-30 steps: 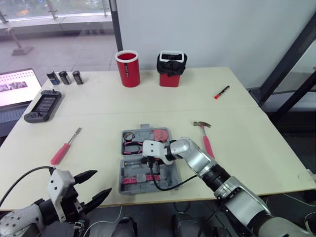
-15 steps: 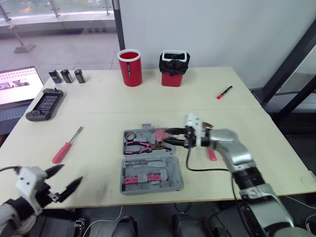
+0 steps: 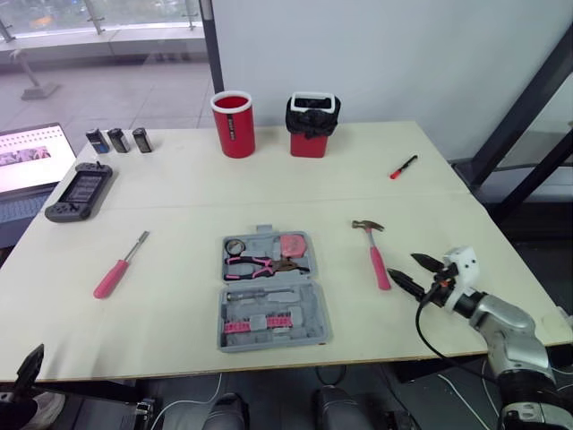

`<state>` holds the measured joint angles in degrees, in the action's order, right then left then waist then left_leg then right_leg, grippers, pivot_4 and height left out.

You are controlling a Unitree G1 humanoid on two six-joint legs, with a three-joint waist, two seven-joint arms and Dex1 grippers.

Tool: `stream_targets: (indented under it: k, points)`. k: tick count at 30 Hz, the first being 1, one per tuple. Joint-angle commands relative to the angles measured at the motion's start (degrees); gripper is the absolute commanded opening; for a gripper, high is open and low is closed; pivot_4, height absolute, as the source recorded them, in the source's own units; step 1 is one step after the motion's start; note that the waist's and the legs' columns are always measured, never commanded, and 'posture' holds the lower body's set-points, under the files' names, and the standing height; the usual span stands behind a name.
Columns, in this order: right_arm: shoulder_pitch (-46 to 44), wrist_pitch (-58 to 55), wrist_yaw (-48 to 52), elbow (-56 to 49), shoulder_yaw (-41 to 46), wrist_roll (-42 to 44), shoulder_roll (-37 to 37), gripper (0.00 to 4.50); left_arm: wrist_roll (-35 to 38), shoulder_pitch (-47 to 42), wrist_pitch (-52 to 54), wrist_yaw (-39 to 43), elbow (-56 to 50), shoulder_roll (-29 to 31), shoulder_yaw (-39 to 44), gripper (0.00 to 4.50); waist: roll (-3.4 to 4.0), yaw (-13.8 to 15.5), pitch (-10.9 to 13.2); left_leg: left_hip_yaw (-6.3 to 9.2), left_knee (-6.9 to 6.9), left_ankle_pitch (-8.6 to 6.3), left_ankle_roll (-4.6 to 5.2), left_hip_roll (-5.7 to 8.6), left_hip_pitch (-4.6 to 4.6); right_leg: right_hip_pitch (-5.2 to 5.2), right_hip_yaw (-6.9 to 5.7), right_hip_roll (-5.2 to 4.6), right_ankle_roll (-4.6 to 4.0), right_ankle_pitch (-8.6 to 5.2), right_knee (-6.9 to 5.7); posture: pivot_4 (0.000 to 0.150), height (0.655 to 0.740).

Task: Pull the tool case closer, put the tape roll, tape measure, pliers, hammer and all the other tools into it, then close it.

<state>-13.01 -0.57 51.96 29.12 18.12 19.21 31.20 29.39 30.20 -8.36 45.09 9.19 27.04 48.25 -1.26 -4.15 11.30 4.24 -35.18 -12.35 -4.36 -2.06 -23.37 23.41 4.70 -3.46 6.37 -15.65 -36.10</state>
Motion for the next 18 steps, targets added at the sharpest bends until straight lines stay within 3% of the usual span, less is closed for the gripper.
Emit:
stream_targets:
  k: [1,6,11,18]
  points:
    - [-0.3,0.9,-0.3,-0.5,1.3,1.5,0.4,4.46,1.1,0.6,-2.2,1.0,-0.5,0.1,0.6,4.50,-0.04,0.0,0.0,-0.08,0.00,0.00,0.00,0.01,-0.02,-0.01,0.00,-0.08,-0.02,0.01,0.07,0.150,0.7400]
    - [-2.6,-1.6,-1.8,-5.7,-0.8,1.5,-0.8,4.46,3.6,0.1,0.7,2.1,-5.8,-0.3,-1.7,4.50,-0.05,0.1,0.0,-0.55,0.04,0.10,0.16,0.05,-0.08,-0.13,0.25,-0.27,-0.05,0.05,0.06,0.150,0.7400]
    - [-8.1,-9.3,-9.0,-10.0,-4.5,-1.4,-1.0,4.46,0.9,1.7,3.7,8.8,-14.4,4.9,-10.6,4.50,-0.03,0.1,0.0,-0.52,0.12,0.11,0.18,0.03,-0.05,-0.01,0.32,-0.10,0.05,0.14,-0.11,0.150,0.7400]
    - [-20.8,-20.3,-20.9,-3.9,-12.3,-10.4,-2.5,4.46,6.6,-4.2,17.7,10.1,-29.6,12.4,-20.1,4.50,-0.01,0.1,0.0,-0.56,0.14,0.11,0.18,0.04,-0.09,0.02,0.39,-0.11,0.03,0.17,-0.10,0.150,0.7400]
